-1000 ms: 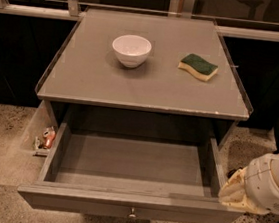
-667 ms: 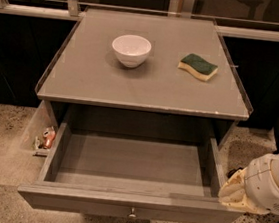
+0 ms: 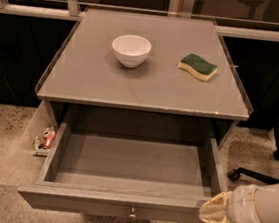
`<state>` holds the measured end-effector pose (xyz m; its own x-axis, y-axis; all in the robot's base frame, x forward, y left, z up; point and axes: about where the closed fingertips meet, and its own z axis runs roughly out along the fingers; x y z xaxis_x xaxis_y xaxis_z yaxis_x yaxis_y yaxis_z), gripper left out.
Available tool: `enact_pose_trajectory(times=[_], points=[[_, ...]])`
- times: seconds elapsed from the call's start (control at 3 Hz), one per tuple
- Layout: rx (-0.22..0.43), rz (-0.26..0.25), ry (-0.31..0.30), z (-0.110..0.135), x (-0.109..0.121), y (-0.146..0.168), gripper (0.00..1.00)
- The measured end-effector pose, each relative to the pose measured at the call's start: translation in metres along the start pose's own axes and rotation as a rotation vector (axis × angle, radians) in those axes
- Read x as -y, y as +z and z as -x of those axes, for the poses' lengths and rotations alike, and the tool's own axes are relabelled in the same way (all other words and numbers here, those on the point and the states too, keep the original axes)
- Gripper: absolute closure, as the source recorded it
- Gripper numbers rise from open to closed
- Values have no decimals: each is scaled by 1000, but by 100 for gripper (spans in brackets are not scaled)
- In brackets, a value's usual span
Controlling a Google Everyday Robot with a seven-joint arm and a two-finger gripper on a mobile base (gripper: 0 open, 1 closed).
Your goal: Close top drawer
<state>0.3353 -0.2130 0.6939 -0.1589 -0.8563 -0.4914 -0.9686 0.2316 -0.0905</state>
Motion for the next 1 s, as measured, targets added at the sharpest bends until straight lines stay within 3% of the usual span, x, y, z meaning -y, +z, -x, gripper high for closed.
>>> enact_pose_trajectory(times=[0.67, 1.0], points=[[133, -60, 14, -9, 2, 53, 100], [135, -63, 12, -9, 3, 54, 81]])
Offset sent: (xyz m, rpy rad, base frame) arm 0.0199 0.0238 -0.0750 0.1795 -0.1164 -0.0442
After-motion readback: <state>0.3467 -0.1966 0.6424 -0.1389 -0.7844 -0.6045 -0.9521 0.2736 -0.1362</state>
